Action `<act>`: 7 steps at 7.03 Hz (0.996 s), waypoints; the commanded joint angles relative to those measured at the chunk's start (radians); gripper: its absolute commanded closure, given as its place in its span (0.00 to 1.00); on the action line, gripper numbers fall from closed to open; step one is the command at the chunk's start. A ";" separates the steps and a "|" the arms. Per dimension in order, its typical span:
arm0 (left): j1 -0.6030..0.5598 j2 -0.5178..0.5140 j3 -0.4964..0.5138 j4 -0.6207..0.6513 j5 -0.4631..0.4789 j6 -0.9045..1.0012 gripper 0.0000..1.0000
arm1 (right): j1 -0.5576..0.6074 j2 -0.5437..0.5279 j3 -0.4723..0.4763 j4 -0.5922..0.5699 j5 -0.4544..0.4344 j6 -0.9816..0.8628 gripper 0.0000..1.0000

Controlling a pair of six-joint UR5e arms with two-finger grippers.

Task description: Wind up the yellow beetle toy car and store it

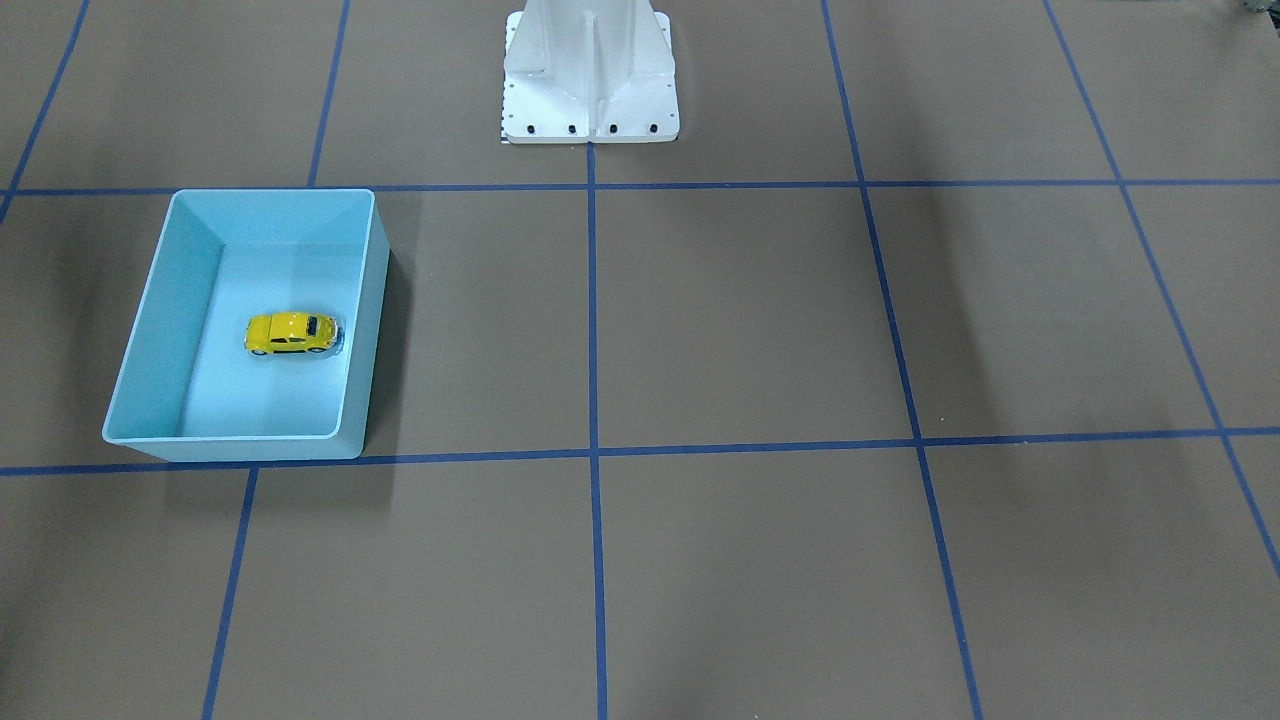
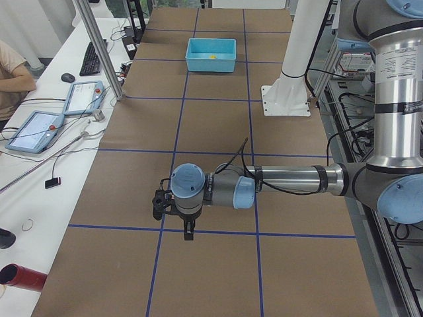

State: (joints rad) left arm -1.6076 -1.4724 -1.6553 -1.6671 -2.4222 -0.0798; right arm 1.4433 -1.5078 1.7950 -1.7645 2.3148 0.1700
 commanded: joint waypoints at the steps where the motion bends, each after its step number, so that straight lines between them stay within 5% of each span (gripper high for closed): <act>1: 0.000 -0.005 -0.003 0.000 -0.001 0.000 0.00 | 0.029 -0.040 -0.107 0.158 0.055 0.008 0.00; 7: 0.002 -0.008 0.000 0.001 0.000 0.000 0.00 | 0.063 -0.058 -0.108 0.161 0.057 -0.006 0.00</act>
State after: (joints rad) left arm -1.6063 -1.4802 -1.6568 -1.6664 -2.4221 -0.0798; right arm 1.4992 -1.5651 1.6871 -1.6031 2.3715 0.1677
